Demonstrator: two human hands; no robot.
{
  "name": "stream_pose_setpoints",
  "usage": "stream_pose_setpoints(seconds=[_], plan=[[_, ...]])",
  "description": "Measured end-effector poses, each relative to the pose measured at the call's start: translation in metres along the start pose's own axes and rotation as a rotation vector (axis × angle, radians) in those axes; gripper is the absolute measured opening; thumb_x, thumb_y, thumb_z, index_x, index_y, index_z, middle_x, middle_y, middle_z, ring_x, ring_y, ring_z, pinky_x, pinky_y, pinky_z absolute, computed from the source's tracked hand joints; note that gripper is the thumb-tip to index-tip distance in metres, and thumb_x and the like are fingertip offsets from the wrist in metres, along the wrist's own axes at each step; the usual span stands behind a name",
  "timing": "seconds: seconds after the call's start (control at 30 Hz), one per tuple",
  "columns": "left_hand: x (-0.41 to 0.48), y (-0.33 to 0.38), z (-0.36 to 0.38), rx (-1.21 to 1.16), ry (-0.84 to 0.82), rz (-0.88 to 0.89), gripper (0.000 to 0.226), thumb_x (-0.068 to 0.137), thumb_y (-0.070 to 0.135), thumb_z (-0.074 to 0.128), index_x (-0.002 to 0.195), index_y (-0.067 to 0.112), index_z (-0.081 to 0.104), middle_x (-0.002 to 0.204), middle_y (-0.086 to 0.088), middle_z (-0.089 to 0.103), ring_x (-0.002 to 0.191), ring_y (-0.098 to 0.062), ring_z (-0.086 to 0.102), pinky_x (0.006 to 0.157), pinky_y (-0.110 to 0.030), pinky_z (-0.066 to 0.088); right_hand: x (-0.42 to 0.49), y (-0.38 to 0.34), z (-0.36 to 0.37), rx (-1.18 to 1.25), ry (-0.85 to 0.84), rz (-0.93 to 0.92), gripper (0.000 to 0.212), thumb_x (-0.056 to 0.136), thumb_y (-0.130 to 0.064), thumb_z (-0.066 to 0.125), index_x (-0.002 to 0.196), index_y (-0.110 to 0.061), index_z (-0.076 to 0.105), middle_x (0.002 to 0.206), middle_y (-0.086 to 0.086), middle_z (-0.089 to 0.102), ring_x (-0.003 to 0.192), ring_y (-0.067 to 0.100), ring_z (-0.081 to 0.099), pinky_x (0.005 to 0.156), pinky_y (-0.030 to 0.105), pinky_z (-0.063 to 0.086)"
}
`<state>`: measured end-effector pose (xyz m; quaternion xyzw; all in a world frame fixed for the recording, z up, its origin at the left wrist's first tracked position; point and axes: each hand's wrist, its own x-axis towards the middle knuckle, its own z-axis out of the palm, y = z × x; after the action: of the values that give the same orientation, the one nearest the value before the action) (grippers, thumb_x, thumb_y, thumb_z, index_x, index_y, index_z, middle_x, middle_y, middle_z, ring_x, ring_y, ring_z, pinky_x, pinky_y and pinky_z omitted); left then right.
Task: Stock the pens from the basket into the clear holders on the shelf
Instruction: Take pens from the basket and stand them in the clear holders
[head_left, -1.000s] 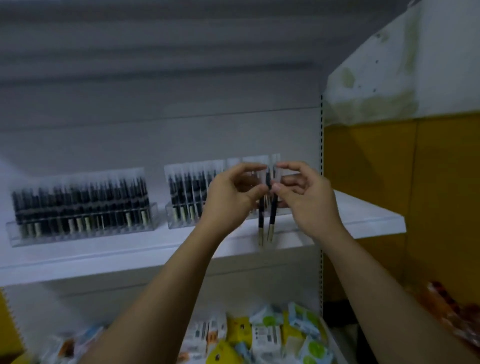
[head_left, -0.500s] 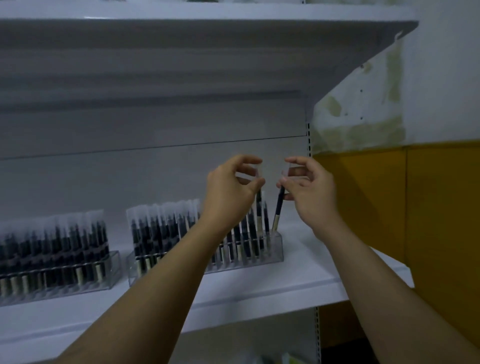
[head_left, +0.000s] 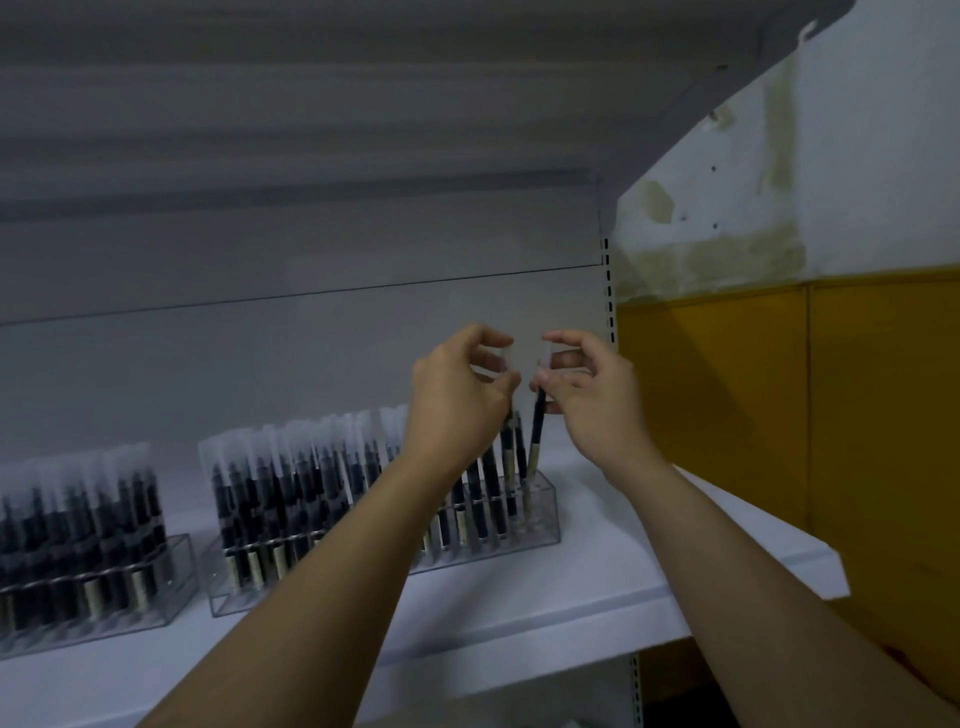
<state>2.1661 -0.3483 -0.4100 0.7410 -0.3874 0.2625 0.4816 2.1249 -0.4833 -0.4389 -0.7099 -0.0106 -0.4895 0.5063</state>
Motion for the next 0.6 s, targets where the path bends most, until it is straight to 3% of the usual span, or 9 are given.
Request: stream_pose_setpoints(seconds=[0.1,0.23,0.33,0.43,0.53,0.6], plan=[[0.0,-0.006,0.002,0.155,-0.072,-0.029,0.019,0.087,0.026,0.069,0.105,0.028,0.062,0.095,0.008,0.068,0.081,-0.008,0.065,0.075,-0.033,0.057,0.003,-0.002,-0.001,-0.038,-0.051,0.0,0.034,0.089,-0.007,0.066,0.111,-0.032,0.06,0.095,-0.004,0.062,0.088,0.019,0.068,0.08,0.047,0.058],[-0.006,-0.013,0.004,0.37,-0.066,-0.033,0.025,0.087,0.034,0.066,0.112,0.031,0.061,0.11,0.011,0.066,0.104,-0.015,0.057,0.103,-0.04,0.037,0.002,-0.006,-0.002,-0.206,-0.228,-0.001,0.026,0.089,-0.008,0.066,0.108,-0.026,0.065,0.091,-0.01,0.063,0.085,0.01,0.062,0.084,0.034,0.055],[-0.008,-0.015,0.004,0.528,-0.081,0.006,0.026,0.088,0.039,0.064,0.112,0.032,0.062,0.117,0.007,0.063,0.117,-0.02,0.049,0.111,-0.043,0.026,-0.005,-0.002,-0.004,-0.328,-0.287,-0.004,0.025,0.092,-0.011,0.062,0.112,-0.024,0.066,0.094,-0.007,0.064,0.083,0.008,0.058,0.082,0.026,0.05],[-0.009,-0.016,0.004,0.526,-0.103,0.03,0.027,0.088,0.038,0.064,0.113,0.03,0.063,0.118,0.005,0.063,0.117,-0.02,0.049,0.111,-0.042,0.027,-0.013,0.003,-0.01,-0.348,-0.297,0.025,0.032,0.093,-0.011,0.059,0.119,-0.029,0.063,0.097,-0.003,0.064,0.082,0.01,0.058,0.076,0.024,0.047],[-0.011,-0.014,0.003,0.548,-0.115,0.055,0.03,0.088,0.037,0.063,0.117,0.03,0.062,0.119,0.004,0.063,0.116,-0.021,0.05,0.11,-0.039,0.028,-0.02,0.003,-0.014,-0.394,-0.335,0.027,0.043,0.095,-0.014,0.058,0.132,-0.034,0.054,0.103,-0.003,0.061,0.081,0.004,0.056,0.068,0.013,0.04],[-0.015,-0.013,0.001,0.576,-0.128,0.069,0.036,0.088,0.037,0.062,0.123,0.031,0.059,0.126,0.002,0.06,0.12,-0.021,0.049,0.113,-0.041,0.026,-0.023,-0.002,-0.016,-0.42,-0.356,0.026,0.052,0.095,-0.017,0.058,0.141,-0.035,0.043,0.111,-0.004,0.057,0.087,0.004,0.056,0.07,0.012,0.04]])
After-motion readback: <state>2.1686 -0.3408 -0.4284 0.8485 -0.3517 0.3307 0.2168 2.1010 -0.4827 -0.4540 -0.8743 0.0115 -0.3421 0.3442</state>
